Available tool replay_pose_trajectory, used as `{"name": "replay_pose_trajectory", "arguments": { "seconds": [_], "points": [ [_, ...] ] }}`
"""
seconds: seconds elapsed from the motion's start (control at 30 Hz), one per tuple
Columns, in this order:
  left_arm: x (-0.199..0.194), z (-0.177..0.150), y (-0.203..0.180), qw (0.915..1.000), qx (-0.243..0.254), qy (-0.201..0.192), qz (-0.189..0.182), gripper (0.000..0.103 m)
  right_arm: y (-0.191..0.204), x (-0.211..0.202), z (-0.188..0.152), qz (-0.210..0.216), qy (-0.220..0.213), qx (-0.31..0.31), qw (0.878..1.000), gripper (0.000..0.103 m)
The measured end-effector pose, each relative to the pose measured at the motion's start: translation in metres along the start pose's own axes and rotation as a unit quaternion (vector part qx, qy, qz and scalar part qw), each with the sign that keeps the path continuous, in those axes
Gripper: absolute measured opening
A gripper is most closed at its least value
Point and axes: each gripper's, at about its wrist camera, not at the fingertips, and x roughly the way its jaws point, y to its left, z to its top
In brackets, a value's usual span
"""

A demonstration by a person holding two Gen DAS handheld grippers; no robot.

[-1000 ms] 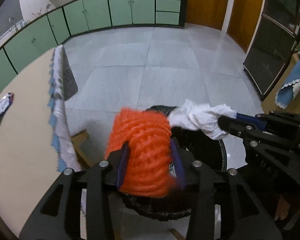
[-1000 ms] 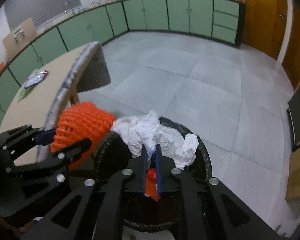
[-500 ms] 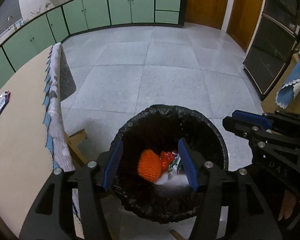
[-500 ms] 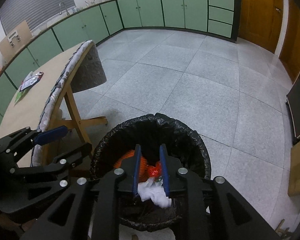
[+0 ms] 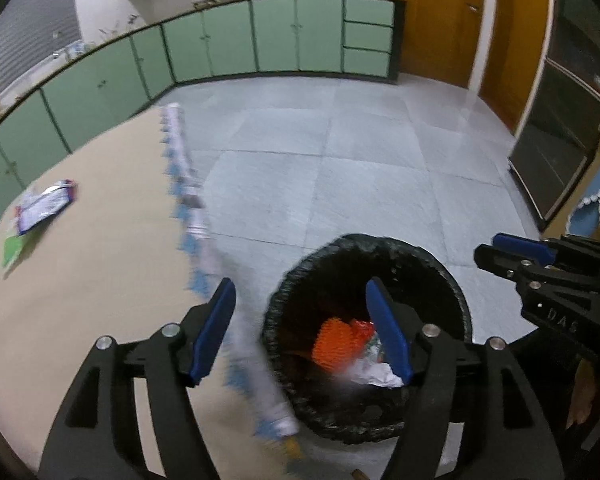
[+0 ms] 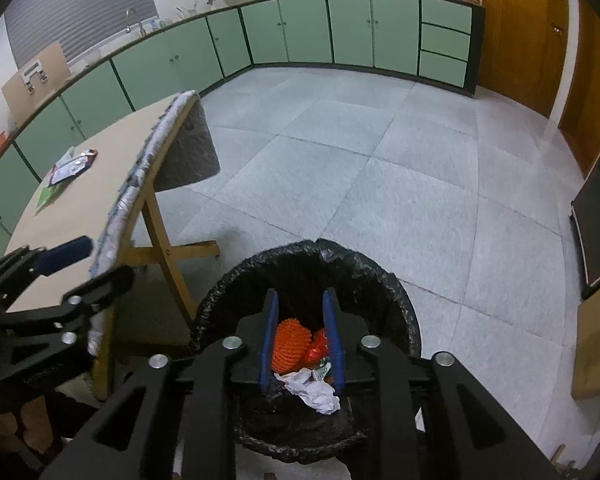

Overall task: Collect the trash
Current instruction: 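Return both tools to the table over the milk-powder bags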

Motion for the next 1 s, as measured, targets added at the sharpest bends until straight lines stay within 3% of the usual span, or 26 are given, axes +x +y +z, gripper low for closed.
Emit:
{"name": "replay_pose_trajectory", "arguments": {
  "seconds": [0.23,0.57,1.0],
  "points": [
    [-0.059,0.001,0.054,0.9963,-0.053,-0.045,0.050,0.081,0.046,-0.035,0.021,-0.001,-0.044,-0.048,0.998,0.050],
    [-0.126,-0.009,0.145,0.9803,-0.112,-0.090,0.135,0.085,0.141,-0.037,0.050,0.040,-0.073,-0.124,0.989,0.052],
    [-0.138,-0.024,0.271,0.9589,-0.174,-0.094,0.204,0.085,0.284,0.012,0.096,0.092,-0.090,-0.201,0.971,0.054]
  ]
}}
